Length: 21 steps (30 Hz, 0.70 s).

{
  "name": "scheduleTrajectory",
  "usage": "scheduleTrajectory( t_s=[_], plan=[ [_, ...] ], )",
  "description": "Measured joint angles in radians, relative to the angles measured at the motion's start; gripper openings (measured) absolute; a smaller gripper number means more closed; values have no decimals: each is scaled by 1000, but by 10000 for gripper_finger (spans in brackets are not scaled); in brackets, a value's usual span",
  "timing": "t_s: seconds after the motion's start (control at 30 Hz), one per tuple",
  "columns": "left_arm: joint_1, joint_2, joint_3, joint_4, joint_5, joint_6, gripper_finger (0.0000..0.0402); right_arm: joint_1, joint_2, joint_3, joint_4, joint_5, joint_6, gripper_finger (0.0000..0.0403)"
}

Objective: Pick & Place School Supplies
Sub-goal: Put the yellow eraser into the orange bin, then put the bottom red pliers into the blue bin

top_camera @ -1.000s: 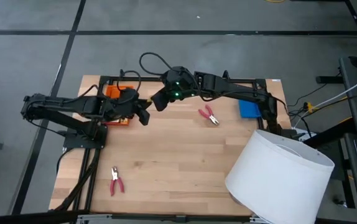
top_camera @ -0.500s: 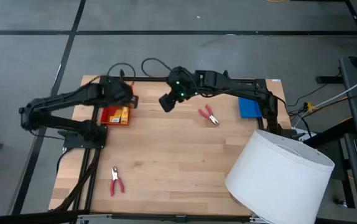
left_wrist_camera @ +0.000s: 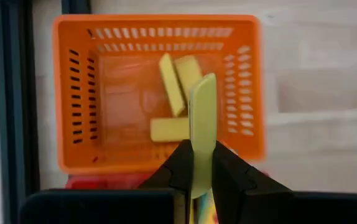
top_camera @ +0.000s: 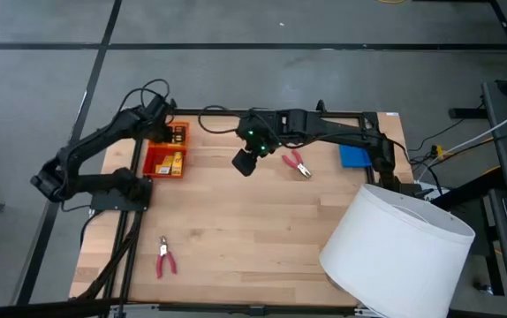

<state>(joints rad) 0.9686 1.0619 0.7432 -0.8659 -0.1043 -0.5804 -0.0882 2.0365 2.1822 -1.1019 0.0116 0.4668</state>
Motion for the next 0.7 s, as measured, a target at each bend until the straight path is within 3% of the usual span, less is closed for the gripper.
scheduleTrajectory(
  t_s=[0.23,0.43,0.7],
  plan=[
    [44,9,-137,220,-7,-54,27,8,0,0,-23,25,-26,238],
    [56,38,-155,308,-28,-40,31,7,0,0,-37,34,-34,238],
    [54,30,-155,331,-33,-12,184,4,0,0,-45,73,-47,238]
  ],
)
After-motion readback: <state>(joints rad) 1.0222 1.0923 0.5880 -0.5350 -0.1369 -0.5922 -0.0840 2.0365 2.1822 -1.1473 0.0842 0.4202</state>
